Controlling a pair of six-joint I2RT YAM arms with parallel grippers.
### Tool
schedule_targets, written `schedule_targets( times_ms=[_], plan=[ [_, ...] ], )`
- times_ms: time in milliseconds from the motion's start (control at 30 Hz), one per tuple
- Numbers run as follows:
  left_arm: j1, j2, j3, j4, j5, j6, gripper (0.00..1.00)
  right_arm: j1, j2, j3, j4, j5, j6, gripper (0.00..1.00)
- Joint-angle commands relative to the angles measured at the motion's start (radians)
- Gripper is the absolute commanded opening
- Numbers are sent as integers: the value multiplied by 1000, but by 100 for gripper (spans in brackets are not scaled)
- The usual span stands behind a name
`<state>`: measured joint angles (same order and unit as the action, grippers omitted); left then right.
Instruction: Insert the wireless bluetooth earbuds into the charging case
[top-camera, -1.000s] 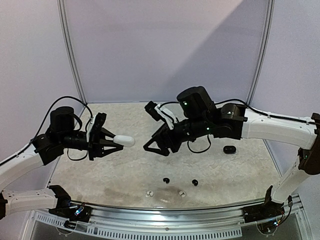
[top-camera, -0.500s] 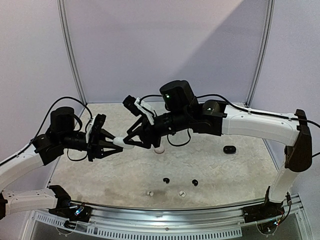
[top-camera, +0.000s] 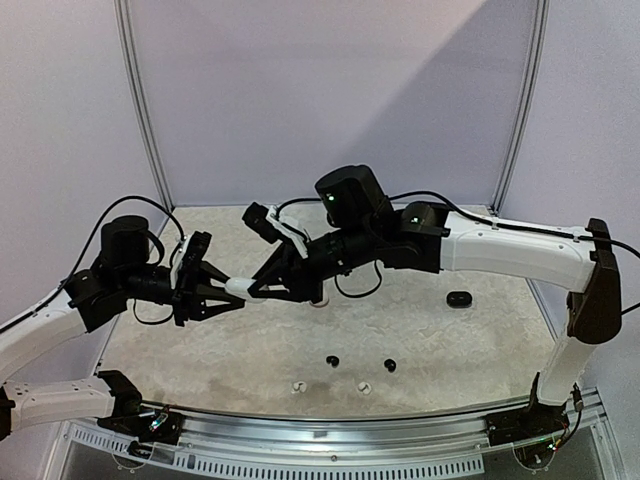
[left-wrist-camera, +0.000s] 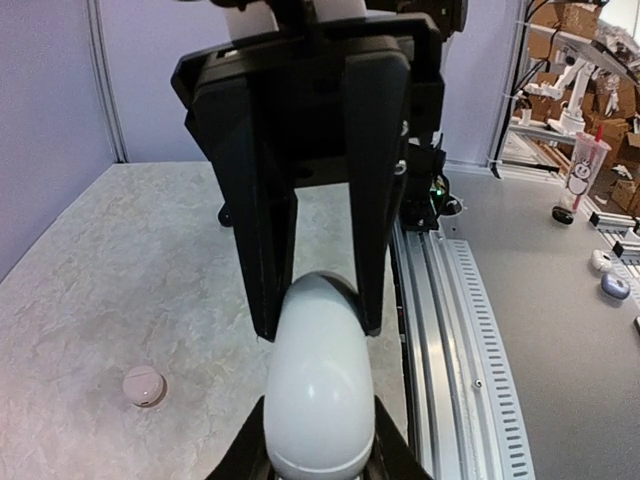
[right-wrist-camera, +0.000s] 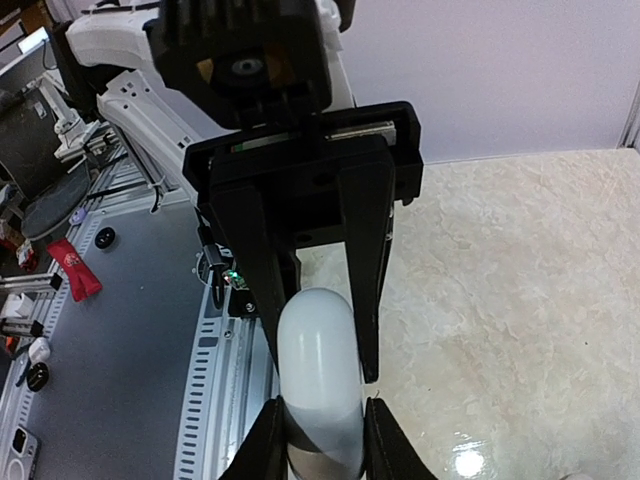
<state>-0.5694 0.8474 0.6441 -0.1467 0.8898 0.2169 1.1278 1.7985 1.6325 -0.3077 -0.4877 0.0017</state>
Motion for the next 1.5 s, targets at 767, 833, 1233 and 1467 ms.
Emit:
schedule_targets(
  times_ms=[767,833,1233,1467],
  plan=[
    [2,-34,-97,307,-81,-192,47,5,-73,28,1,82,-77,0],
    [2,-34,-93,333,-79,-208,49,5,-71,30,2,83,-75,0],
    [2,-25,-64,361,-43,-214,42,5,-65,38,-22,90,-95,0],
    [-1,-13,-47,368,-21,-241,33,5,-55,44,-24,92,-100,0]
  ],
)
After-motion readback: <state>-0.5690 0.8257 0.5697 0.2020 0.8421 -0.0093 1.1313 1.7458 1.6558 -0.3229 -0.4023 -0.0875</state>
